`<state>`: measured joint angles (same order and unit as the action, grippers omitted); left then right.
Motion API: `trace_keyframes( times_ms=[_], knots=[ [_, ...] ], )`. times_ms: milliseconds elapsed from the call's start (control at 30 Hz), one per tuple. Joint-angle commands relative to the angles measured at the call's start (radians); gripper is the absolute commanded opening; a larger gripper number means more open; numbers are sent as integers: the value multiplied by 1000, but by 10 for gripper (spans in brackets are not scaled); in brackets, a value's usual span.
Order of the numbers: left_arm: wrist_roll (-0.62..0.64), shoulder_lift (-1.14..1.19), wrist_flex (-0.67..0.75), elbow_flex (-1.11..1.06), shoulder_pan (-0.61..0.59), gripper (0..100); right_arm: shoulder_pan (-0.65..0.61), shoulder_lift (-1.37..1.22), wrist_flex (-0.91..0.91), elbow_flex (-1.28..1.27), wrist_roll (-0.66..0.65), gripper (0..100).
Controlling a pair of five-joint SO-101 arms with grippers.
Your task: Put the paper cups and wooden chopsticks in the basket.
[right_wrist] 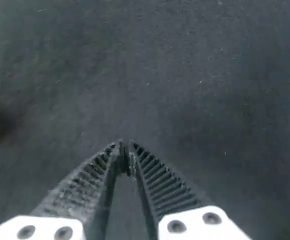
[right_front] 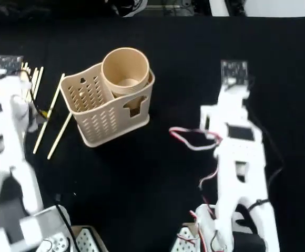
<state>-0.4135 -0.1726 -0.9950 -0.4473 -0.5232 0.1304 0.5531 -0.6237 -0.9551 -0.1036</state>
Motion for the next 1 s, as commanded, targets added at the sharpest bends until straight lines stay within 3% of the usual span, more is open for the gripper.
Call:
trace_keyframes(
  times_ms=[0,133,433,567,733,967],
  knots=[
    [-29,333,-5,312,48,283,8,-22,232,-102,15,15],
    [-29,568,-5,533,73,283,9,-143,302,-97,9,15],
    [-25,933,-6,843,84,278,5,-348,227,81,14,13],
    [-25,993,-6,881,81,248,5,-354,218,90,14,13],
    [-28,996,-5,886,87,34,5,-354,218,90,14,13],
    [-25,996,-14,885,84,53,8,-355,218,90,14,13]
  ],
)
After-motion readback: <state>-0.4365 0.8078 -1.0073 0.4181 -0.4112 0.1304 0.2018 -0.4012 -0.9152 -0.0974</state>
